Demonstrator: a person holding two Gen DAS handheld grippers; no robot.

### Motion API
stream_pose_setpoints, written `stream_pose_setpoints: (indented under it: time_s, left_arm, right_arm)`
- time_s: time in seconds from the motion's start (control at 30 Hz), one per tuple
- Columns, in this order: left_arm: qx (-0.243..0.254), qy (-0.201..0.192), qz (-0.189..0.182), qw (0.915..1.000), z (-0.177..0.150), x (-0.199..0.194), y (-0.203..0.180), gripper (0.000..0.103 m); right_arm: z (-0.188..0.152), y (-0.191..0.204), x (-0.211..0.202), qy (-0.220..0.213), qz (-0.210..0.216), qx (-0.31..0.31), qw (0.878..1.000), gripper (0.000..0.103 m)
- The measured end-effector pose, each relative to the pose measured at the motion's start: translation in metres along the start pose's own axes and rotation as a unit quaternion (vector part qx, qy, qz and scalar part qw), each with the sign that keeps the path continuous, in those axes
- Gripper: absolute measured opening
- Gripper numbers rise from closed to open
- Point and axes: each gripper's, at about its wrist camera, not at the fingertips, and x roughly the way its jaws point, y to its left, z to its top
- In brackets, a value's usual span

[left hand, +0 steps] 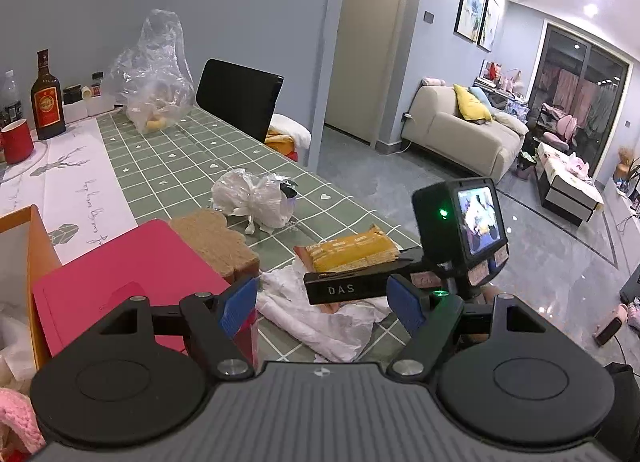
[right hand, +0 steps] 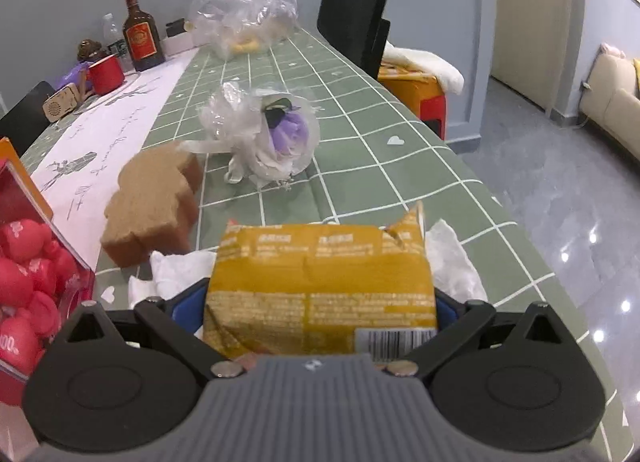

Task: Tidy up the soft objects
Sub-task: 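Grasp the yellow snack package with the right tool and lift it, then grasp the white towel with the left tool while the right tool holds the snack package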

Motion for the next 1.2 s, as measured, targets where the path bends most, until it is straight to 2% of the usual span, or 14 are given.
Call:
stream_pose_setpoints:
  time_s: [0.23, 0.37, 0.5, 0.63, 0.7, 0.8, 0.9, 1.0, 1.07, 1.1, 1.2]
  left_arm:
    - [0.008, 0.001, 0.003, 1.0, -0.001, -0.001, -0.004, 0.087]
    - [0.021, -0.001, 0.011, 0.9997, -0.004, 0.0, -0.009, 0.087]
    - [0.047, -0.003, 0.033, 0.9984, -0.007, 0.001, -0.017, 0.087]
    - [0.038, -0.002, 0.051, 0.998, -0.011, -0.002, -0.02, 0.087]
    - [0.034, -0.013, 0.071, 0.9968, -0.016, -0.002, -0.025, 0.088]
    - [0.058, -0.019, 0.115, 0.9916, -0.019, 0.004, -0.042, 0.088]
    - [0.071, -0.014, 0.126, 0.9894, -0.014, 0.008, -0.056, 0.088]
    - [0.065, -0.017, 0.143, 0.9874, -0.002, 0.01, -0.067, 0.088]
    - [0.066, 0.003, 0.135, 0.9886, 0.005, 0.011, -0.072, 0.088]
    - [0.052, 0.014, 0.131, 0.9899, 0.009, 0.012, -0.073, 0.088]
    - [0.003, 0.01, 0.124, 0.9923, 0.019, 0.01, -0.076, 0.088]
  right_arm:
    - [-0.018, -0.003, -0.023, -0.052, -0.003, -0.022, 0.998, 0.095]
    - [-0.025, -0.013, -0.042, -0.073, -0.002, 0.004, 0.997, 0.095]
    - [-0.032, -0.032, -0.067, -0.09, 0.011, 0.039, 0.995, 0.095]
    - [-0.035, -0.042, -0.088, -0.102, 0.014, 0.04, 0.994, 0.095]
    - [-0.037, -0.047, -0.098, -0.11, 0.011, 0.036, 0.993, 0.095]
    - [-0.041, -0.055, -0.111, -0.122, 0.016, 0.037, 0.992, 0.095]
    - [-0.045, -0.066, -0.119, -0.133, 0.025, 0.05, 0.99, 0.095]
    - [-0.049, -0.074, -0.126, -0.139, 0.034, 0.054, 0.988, 0.095]
    - [-0.053, -0.08, -0.13, -0.141, 0.042, 0.058, 0.987, 0.095]
    - [-0.055, -0.084, -0.133, -0.142, 0.044, 0.062, 0.987, 0.095]
    - [-0.058, -0.093, -0.138, -0.143, 0.049, 0.069, 0.986, 0.095]
